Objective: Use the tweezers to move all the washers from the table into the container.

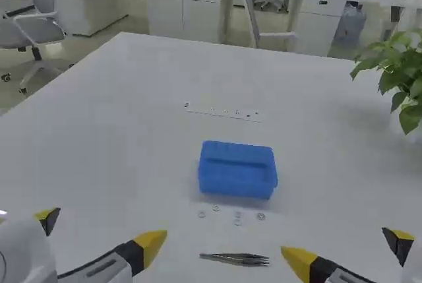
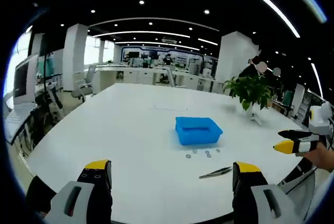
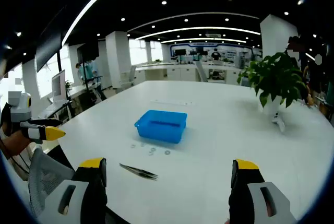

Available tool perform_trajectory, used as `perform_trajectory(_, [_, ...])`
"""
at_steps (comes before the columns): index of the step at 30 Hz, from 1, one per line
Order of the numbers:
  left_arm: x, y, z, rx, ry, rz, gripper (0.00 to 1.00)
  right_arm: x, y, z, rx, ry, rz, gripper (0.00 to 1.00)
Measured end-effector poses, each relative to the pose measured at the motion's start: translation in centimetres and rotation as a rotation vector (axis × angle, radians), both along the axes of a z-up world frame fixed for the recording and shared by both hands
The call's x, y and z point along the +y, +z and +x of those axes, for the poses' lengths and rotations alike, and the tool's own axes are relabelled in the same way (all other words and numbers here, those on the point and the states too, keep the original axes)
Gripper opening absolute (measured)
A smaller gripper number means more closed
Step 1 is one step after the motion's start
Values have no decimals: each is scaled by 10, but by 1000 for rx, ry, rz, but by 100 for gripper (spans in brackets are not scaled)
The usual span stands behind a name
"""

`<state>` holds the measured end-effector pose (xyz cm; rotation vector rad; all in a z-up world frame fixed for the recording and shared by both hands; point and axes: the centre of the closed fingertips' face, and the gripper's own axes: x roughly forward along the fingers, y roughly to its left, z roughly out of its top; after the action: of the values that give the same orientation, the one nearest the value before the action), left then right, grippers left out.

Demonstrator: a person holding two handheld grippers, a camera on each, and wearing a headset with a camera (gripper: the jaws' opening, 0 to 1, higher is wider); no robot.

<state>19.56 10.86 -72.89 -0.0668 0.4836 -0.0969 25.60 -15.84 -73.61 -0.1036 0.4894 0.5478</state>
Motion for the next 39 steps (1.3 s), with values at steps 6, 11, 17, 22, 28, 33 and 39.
perform_trajectory(6, [3, 0, -1, -1, 3, 4, 99, 6, -3, -3, 9, 16, 8, 99])
perform_trajectory(11, [2, 2, 0, -4, -1, 8, 99, 5, -3, -6, 12, 23, 0, 99])
perform_trajectory(17, [-1, 1, 2, -6, -8, 5, 99, 2, -4, -8, 18, 7, 8, 99])
perform_trajectory(22, [-4, 0, 5, 0, -25, 6, 99, 2, -1, -6, 12, -5, 16, 99])
perform_trajectory(28, [-8, 0, 7, -4, -35, 1, 99, 9, -1, -11, 21, 4, 30, 99])
perform_trajectory(33, [-9, 2, 8, -13, -37, -2, 99, 6, -5, -12, 19, 12, -22, 99])
perform_trajectory(39, [-6, 1, 6, -11, -31, 2, 99, 7, -5, -11, 26, 11, -1, 99])
